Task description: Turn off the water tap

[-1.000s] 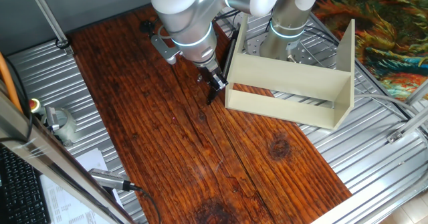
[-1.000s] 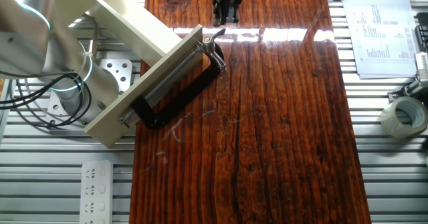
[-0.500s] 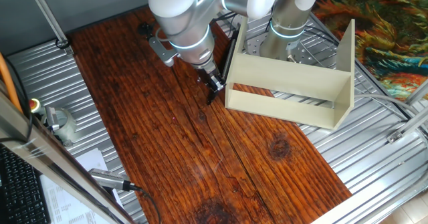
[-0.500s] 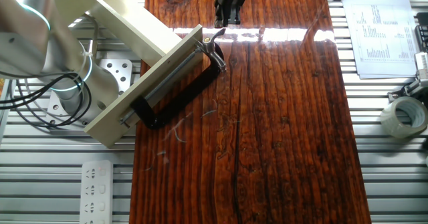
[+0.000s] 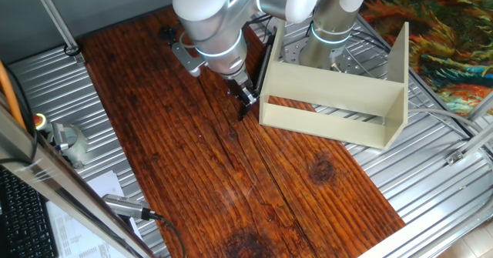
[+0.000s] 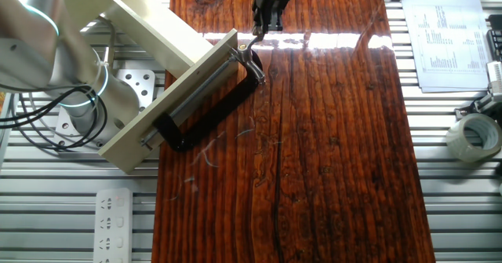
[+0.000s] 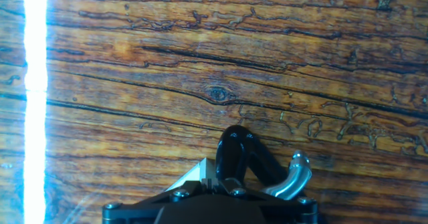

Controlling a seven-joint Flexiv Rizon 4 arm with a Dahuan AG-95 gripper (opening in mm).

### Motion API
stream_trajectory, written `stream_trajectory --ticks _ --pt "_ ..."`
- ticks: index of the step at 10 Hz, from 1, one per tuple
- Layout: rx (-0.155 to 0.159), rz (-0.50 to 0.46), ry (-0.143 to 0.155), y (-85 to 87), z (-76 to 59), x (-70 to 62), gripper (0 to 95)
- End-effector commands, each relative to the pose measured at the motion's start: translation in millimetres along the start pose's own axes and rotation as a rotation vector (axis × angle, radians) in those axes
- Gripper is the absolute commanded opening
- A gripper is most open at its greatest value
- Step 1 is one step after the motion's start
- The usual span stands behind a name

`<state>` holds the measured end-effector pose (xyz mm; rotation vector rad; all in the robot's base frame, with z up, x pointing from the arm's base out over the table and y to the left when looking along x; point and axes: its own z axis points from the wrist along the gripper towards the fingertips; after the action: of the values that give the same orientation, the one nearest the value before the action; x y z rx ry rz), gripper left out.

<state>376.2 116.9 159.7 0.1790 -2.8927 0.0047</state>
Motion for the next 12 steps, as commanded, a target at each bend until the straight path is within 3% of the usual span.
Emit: stream_trajectory --ticks 1,12 --pt "0.002 0.002 -0.003 -1.3 0.4 -1.6 0.0" --pt "0.016 0.013 -0.013 -9.1 -3.1 -0.8 0.0"
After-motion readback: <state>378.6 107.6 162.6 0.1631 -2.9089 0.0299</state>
